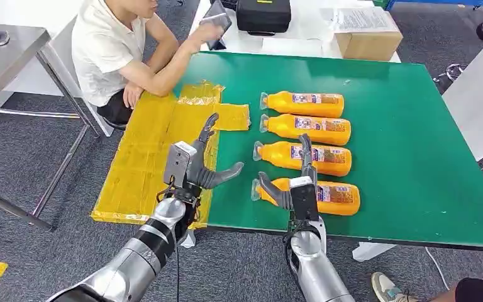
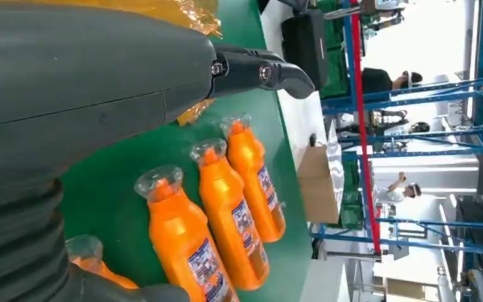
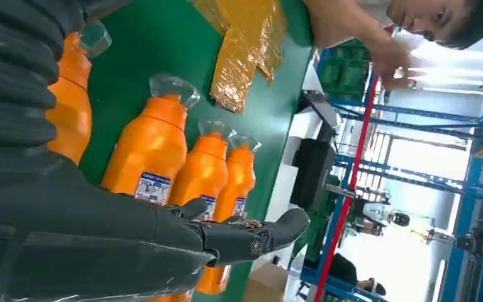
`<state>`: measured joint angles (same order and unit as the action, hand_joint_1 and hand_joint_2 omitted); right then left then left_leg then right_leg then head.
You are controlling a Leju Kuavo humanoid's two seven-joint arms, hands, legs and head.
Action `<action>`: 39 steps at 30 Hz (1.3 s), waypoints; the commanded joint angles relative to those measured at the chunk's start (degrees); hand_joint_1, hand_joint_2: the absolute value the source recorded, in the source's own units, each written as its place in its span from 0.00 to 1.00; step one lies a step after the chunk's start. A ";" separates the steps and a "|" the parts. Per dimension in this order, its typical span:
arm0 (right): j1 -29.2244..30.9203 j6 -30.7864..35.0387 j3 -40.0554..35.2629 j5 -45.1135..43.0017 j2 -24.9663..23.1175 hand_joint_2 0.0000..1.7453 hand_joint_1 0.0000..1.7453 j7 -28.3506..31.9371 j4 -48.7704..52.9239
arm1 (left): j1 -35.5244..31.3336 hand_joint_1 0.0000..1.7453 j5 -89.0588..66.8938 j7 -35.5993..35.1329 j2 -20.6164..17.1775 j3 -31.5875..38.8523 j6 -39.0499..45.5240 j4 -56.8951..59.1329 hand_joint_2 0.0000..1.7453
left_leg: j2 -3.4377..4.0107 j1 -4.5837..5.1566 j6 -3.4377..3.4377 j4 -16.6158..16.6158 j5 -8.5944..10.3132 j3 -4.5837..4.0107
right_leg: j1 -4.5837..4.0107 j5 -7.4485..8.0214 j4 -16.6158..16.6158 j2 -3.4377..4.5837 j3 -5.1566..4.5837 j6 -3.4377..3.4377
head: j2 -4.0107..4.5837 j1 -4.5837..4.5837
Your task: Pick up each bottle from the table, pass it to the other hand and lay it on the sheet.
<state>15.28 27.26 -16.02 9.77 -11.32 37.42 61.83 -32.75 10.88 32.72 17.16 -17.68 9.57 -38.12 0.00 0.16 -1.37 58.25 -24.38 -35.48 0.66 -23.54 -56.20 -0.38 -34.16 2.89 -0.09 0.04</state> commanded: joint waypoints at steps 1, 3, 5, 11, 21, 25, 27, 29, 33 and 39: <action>-1.46 4.80 0.10 5.90 2.62 1.00 0.00 0.72 -2.31 | 1.99 0.00 0.76 -0.14 -1.50 0.46 0.07 -0.72 1.00 | 0.01 -0.04 0.09 -0.09 -0.08 0.33 | -0.04 -0.07 0.10 0.03 0.32 -0.10 | 0.00 0.00; -5.20 10.61 -0.62 12.96 5.02 1.00 0.00 1.88 -0.69 | 6.05 0.00 2.42 -0.60 -1.71 1.00 -1.22 -4.48 1.00 | -0.01 -0.03 0.08 -0.16 -0.08 0.39 | -0.03 -0.08 0.17 0.01 0.40 -0.08 | 0.00 0.00; -9.43 12.74 7.76 29.76 3.36 1.00 0.00 2.58 2.60 | 8.87 0.00 2.58 -0.63 -1.86 0.46 -1.28 -7.30 1.00 | -0.07 -0.04 0.08 -0.23 -0.11 0.51 | -0.04 -0.13 0.24 -0.04 0.54 -0.10 | 0.00 0.00; -10.73 12.74 19.98 48.61 0.71 1.00 0.00 2.58 8.34 | 10.13 0.00 1.64 -0.82 -0.99 -1.83 0.06 -11.28 1.00 | -0.11 0.01 0.08 -0.03 -0.17 0.17 | 0.00 -0.14 0.05 -0.04 0.20 -0.08 | 0.00 0.02; -8.57 12.74 17.66 48.02 1.87 1.00 0.00 2.58 7.59 | 10.80 0.00 5.83 -3.25 -1.05 -1.89 -3.12 -13.44 1.00 | -0.02 0.05 0.02 -0.01 -0.09 0.08 | 0.03 -0.02 0.04 0.03 0.06 -0.04 | 0.00 0.00; -7.67 12.74 19.34 50.88 2.04 1.00 0.00 2.17 8.03 | 10.79 0.00 6.31 -2.86 -1.24 -1.91 -2.41 -13.31 1.00 | -0.03 0.07 0.04 -0.01 -0.12 0.18 | 0.05 -0.08 0.01 0.01 0.16 -0.06 | 0.00 0.00; -6.90 12.74 19.14 51.26 2.68 1.00 0.00 1.38 7.15 | 10.92 0.00 6.39 -2.84 -1.33 -2.01 -2.39 -13.30 1.00 | 0.00 0.08 -0.01 -0.02 -0.07 0.07 | 0.06 -0.01 0.04 0.03 0.06 -0.01 | 0.00 0.02; -5.32 12.74 17.02 53.08 4.77 1.00 0.00 -3.36 3.95 | 10.89 0.00 6.70 -2.77 -1.47 -1.77 -1.77 -13.15 1.00 | -0.03 0.07 0.00 -0.03 -0.06 0.10 | 0.05 -0.02 0.05 -0.01 0.10 -0.01 | 0.00 -0.02; -1.35 12.74 10.85 50.84 10.19 1.00 0.00 -11.20 -2.76 | 11.36 0.00 7.18 -2.80 -1.94 -1.89 -2.11 -13.71 1.00 | 0.17 0.04 0.01 -0.04 -0.09 0.22 | 0.04 0.04 0.12 0.20 0.20 -0.03 | 0.00 0.00; 0.11 12.50 7.03 49.94 12.50 1.00 0.00 -15.99 -5.75 | 11.67 0.00 7.41 -4.15 -1.50 -2.11 -1.34 -13.76 1.00 | -0.02 0.13 -0.06 -0.04 -0.03 0.11 | 0.11 0.02 0.08 0.01 0.16 0.00 | 0.00 0.00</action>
<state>9.91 39.85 -1.62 60.61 -4.57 26.49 66.14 -20.34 17.84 30.05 16.96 -18.75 7.48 -52.54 -0.17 0.32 -1.51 58.26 -24.34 -35.56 0.80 -23.50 -56.17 -0.54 -34.14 2.97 -0.09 0.04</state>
